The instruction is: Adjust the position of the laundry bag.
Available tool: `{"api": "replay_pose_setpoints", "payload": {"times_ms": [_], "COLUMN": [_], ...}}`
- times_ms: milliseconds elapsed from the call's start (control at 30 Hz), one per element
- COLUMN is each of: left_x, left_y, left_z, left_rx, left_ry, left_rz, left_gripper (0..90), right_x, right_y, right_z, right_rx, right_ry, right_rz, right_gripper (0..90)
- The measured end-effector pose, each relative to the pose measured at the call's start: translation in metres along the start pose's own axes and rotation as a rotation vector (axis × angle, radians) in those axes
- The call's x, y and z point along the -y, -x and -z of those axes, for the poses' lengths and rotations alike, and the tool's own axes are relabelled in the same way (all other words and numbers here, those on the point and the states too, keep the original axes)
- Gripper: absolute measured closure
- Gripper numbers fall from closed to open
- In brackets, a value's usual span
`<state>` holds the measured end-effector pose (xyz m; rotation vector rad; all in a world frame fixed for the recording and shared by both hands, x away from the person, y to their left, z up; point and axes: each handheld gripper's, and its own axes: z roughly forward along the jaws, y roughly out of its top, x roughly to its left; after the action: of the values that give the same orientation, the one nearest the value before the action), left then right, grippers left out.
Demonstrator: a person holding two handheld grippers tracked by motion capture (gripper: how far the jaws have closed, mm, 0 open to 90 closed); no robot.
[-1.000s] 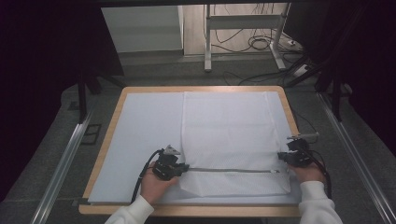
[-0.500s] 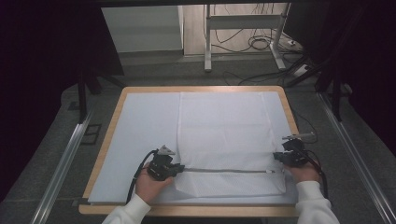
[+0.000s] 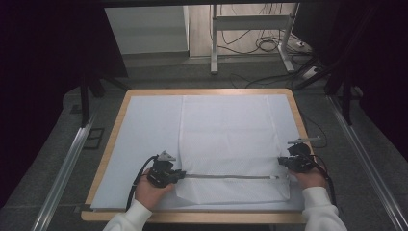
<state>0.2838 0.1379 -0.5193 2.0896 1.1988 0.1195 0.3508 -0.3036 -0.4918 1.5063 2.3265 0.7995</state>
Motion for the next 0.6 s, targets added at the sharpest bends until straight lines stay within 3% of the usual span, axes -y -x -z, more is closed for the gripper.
{"api": "replay_pose_setpoints", "payload": {"times_ms": [600], "left_x": [0.013], "left_y": [-0.015], "left_z": [0.016], "left_rx": [-0.027], "left_ry": [0.008], "left_rz": [0.035], "left_gripper": [85.6], "right_x": [-0.006], "right_y": [-0.022], "right_z": [-0.004], "right_rx": [-0.027], "right_ry": [0.008], "right_rz": [0.040], "right_gripper": [87.9]}}
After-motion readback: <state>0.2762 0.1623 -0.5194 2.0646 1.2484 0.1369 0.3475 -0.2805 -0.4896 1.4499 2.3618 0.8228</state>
